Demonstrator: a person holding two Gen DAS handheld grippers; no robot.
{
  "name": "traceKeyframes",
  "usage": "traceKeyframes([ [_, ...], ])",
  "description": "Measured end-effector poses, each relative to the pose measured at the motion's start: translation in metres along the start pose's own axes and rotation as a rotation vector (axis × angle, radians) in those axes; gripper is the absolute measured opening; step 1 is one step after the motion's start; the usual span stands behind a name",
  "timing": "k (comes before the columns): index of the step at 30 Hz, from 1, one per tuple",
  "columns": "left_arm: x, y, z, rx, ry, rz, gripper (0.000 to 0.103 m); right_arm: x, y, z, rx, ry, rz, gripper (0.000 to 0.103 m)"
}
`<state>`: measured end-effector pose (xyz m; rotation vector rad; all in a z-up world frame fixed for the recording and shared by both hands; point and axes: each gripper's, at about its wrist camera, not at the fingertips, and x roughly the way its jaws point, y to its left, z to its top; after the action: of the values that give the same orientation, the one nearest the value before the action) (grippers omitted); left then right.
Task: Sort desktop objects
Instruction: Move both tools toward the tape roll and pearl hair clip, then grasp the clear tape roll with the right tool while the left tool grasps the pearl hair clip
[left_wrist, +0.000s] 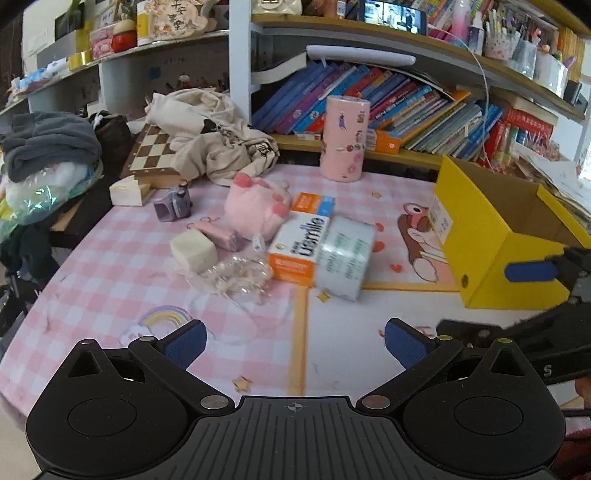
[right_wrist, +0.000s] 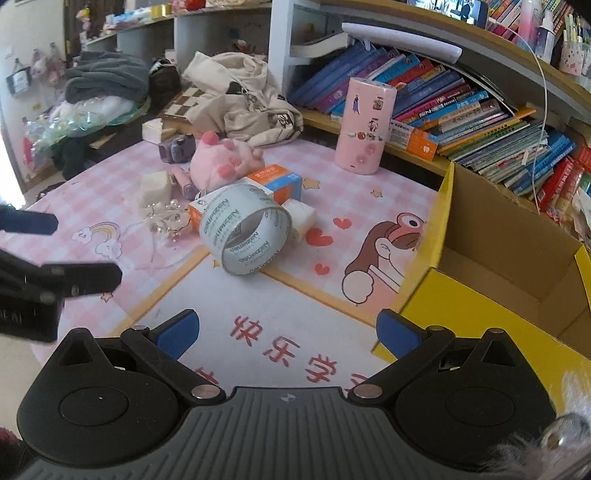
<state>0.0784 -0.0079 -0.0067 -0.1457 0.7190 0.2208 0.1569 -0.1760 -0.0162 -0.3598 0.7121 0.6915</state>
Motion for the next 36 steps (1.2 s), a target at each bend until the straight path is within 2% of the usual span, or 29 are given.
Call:
traceKeyframes([
  [7, 0.017, 0.039, 0.014, 0.043, 0.012, -0.082, 0.103, 0.014, 0.033, 0.016, 0.034, -0.005, -0.053, 0.103],
  [13, 0.031, 0.07, 0.021, 0.09, 0.032, -0.103, 0.103, 0.031, 0.056, 0.027, 0.101, -0.01, -0.103, 0.103],
  [20, 0.057, 0.09, 0.023, 0.148, 0.108, -0.134, 0.103, 0.053, 0.061, 0.042, 0.196, 0.005, -0.152, 0.101],
  [24, 0.069, 0.091, 0.023, 0.221, 0.096, -0.163, 0.103, 0.067, 0.055, 0.053, 0.269, 0.025, -0.16, 0.099],
  [27, 0.08, 0.087, 0.023, 0.273, 0.084, -0.184, 0.102, 0.08, 0.047, 0.062, 0.345, 0.048, -0.149, 0.094],
  [30, 0.094, 0.082, 0.025, 0.306, 0.087, -0.212, 0.094, 0.093, 0.041, 0.07, 0.41, 0.07, -0.136, 0.084],
  [34, 0.109, 0.075, 0.027, 0.334, 0.092, -0.231, 0.085, 0.104, 0.037, 0.072, 0.462, 0.095, -0.118, 0.066],
  [36, 0.116, 0.073, 0.028, 0.343, 0.098, -0.237, 0.082, 0.104, 0.037, 0.071, 0.474, 0.09, -0.092, 0.053],
])
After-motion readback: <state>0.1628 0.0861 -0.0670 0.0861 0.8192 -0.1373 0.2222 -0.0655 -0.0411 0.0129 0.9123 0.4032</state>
